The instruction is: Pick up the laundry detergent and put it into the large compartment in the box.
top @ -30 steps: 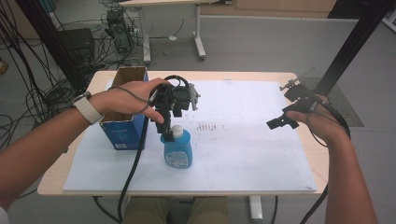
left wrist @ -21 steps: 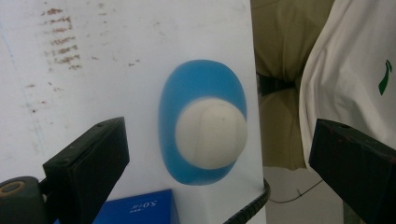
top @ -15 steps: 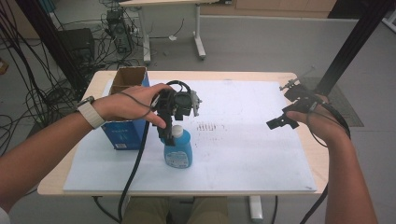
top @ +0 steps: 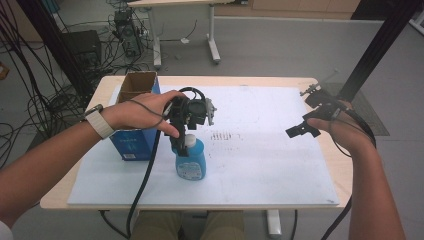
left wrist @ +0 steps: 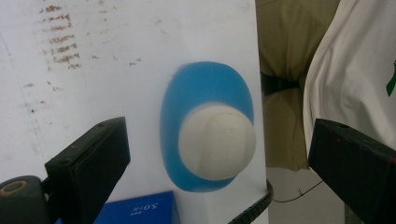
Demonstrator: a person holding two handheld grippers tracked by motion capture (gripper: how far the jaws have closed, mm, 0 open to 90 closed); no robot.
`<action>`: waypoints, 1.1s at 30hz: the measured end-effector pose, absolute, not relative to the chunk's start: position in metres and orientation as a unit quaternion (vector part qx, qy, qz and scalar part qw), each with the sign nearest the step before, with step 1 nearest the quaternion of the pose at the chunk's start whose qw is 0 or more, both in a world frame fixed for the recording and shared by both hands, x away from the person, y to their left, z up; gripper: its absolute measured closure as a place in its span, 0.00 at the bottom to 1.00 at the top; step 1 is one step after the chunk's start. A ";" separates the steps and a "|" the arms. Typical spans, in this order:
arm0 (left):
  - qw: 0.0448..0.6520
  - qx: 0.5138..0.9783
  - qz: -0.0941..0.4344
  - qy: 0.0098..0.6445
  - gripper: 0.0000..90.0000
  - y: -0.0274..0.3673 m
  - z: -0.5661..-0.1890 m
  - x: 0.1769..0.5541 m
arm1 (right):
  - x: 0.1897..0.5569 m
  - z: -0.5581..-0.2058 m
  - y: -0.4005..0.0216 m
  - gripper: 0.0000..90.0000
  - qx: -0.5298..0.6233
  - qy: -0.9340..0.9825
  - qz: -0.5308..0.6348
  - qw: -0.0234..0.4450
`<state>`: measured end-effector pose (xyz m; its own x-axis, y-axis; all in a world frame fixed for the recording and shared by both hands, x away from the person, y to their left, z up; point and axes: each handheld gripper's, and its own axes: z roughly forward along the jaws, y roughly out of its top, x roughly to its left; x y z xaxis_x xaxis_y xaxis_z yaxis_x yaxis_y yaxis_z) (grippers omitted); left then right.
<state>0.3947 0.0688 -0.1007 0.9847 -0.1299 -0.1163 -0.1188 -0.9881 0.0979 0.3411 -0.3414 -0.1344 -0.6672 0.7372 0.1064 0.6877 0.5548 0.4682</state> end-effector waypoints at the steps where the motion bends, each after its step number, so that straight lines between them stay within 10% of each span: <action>1: 0.045 0.995 -0.061 -0.062 0.07 0.069 -0.101 0.395 | 0.341 -0.135 -0.342 0.09 0.405 0.880 0.243 0.051; 33: 0.046 0.995 -0.061 -0.062 0.07 0.070 -0.101 0.396 | 0.342 -0.135 -0.341 0.09 0.405 0.880 0.242 0.050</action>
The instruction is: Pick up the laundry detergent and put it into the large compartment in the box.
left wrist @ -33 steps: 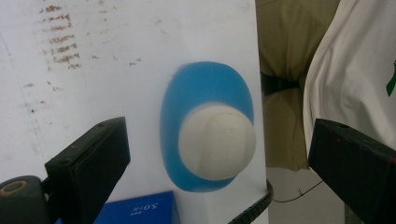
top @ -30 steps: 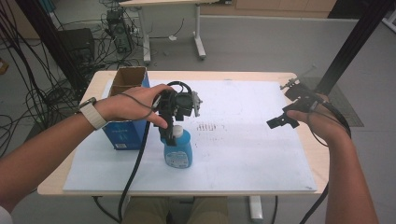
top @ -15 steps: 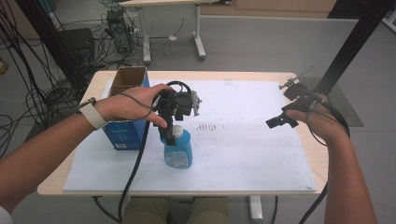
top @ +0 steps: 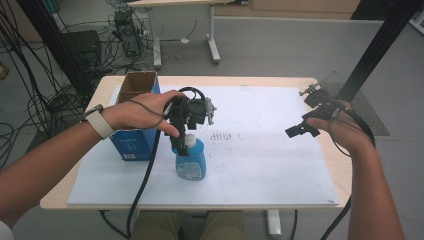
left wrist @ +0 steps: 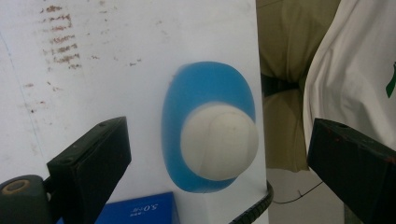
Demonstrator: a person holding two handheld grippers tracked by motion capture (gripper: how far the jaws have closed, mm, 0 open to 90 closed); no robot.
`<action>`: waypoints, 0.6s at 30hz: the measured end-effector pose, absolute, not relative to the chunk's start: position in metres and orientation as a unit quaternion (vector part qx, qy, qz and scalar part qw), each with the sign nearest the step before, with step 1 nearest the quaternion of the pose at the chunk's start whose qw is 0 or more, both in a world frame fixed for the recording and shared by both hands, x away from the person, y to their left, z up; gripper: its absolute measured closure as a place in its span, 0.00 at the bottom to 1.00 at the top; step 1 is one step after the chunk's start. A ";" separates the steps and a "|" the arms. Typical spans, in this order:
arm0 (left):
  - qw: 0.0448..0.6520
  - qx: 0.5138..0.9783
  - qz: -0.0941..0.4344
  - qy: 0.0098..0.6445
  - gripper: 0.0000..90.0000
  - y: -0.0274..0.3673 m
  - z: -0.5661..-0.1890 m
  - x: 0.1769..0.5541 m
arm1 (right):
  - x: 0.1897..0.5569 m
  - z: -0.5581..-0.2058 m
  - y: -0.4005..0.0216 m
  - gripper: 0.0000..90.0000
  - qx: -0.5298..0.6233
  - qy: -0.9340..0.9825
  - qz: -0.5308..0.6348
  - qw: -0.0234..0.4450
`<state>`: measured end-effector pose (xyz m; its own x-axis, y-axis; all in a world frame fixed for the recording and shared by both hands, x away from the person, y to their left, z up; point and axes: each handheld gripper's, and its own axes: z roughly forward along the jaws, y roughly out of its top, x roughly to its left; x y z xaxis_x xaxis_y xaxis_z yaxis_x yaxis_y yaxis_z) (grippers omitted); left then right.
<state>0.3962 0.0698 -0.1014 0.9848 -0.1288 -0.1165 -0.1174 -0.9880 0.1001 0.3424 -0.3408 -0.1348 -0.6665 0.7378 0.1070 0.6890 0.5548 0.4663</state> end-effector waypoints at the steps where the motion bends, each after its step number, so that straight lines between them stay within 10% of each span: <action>1: 0.047 0.995 -0.061 -0.060 0.07 0.070 -0.102 0.396 | 0.342 -0.135 -0.341 0.09 0.405 0.880 0.242 0.050; 18: 0.048 0.995 -0.062 -0.061 0.08 0.071 -0.101 0.397 | 0.345 -0.134 -0.339 0.09 0.403 0.881 0.242 0.049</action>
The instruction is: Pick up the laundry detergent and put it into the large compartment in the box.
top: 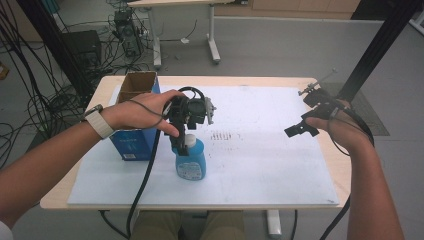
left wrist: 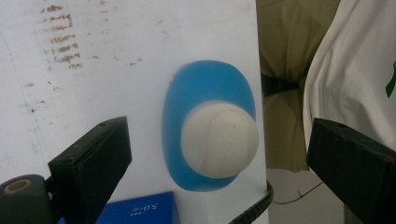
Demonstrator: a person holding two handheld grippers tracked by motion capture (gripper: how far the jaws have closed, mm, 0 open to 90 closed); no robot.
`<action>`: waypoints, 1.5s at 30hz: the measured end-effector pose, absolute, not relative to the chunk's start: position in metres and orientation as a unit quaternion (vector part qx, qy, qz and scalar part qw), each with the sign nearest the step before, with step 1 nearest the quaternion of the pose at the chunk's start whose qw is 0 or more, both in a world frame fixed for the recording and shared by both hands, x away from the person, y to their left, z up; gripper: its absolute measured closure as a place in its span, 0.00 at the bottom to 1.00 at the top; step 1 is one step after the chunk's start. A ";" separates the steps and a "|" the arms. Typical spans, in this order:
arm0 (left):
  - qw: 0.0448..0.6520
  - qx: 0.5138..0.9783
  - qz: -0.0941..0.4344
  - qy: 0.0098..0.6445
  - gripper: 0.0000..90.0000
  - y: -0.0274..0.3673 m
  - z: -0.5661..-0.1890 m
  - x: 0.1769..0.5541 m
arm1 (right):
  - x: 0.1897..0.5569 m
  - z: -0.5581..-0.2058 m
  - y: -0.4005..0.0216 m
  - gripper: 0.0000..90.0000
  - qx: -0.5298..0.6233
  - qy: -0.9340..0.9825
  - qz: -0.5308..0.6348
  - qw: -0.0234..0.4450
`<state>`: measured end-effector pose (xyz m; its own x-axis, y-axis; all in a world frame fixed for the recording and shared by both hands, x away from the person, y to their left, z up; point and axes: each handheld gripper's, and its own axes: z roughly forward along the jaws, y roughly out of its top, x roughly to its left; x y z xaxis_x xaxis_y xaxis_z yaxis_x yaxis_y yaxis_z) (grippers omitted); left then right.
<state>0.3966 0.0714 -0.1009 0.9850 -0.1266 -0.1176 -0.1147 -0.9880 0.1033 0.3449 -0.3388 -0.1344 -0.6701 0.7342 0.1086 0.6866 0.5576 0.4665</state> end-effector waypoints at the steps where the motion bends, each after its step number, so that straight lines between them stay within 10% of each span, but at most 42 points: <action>1: 0.048 0.995 -0.062 -0.061 0.08 0.072 -0.101 0.397 | 0.345 -0.134 -0.339 0.09 0.403 0.881 0.242 0.049; 45: 0.052 0.995 -0.064 -0.060 0.08 0.071 -0.103 0.399 | 0.345 -0.137 -0.343 0.09 0.408 0.879 0.241 0.048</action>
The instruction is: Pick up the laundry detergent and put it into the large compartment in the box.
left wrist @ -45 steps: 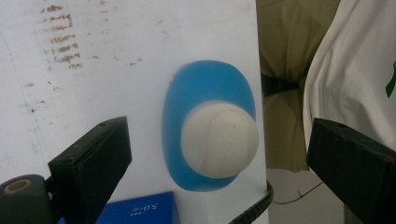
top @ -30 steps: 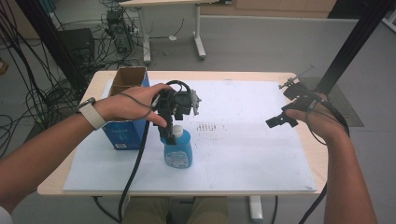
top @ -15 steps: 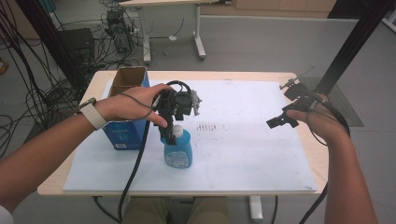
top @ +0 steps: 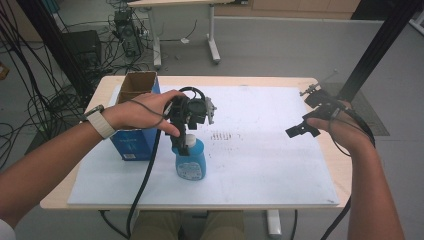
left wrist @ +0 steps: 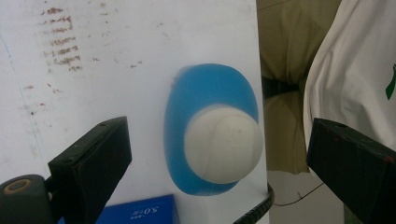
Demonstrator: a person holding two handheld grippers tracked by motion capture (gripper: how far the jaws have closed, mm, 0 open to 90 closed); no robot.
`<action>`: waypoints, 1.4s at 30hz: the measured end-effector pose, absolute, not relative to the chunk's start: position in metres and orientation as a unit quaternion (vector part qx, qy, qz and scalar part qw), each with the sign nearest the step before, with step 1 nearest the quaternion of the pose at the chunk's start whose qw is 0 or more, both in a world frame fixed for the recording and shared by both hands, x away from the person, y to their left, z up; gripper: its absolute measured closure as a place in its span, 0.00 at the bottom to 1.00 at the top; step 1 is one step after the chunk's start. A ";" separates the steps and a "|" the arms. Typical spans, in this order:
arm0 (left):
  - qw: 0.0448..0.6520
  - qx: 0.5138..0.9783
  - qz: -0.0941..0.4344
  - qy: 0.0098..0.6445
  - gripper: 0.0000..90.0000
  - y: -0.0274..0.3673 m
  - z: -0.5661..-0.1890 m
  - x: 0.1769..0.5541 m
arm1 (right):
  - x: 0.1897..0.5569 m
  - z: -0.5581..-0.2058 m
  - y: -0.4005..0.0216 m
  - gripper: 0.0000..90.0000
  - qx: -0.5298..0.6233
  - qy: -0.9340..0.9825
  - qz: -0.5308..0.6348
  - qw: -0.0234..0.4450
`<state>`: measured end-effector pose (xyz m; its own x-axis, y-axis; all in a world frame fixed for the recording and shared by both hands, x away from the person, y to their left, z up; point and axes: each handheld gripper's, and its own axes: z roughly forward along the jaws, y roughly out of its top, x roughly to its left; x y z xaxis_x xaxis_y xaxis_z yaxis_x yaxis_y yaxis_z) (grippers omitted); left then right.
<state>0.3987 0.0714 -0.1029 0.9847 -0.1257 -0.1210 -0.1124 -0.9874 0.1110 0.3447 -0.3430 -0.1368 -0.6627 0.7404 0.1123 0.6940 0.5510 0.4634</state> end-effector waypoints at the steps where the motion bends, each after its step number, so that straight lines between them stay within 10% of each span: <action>1: 0.052 0.995 -0.064 -0.060 0.08 0.071 -0.103 0.399 | 0.345 -0.137 -0.343 0.09 0.408 0.879 0.242 0.048; 42: 0.037 0.996 -0.054 -0.064 0.08 0.064 -0.129 0.391 | 0.344 -0.145 -0.345 0.09 0.411 0.877 0.245 0.042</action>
<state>0.3911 0.0642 -0.1291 0.9861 -0.1314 -0.1022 -0.1234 -0.9891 0.0806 0.3435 -0.3451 -0.1447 -0.6587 0.7415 0.1277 0.7001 0.5418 0.4650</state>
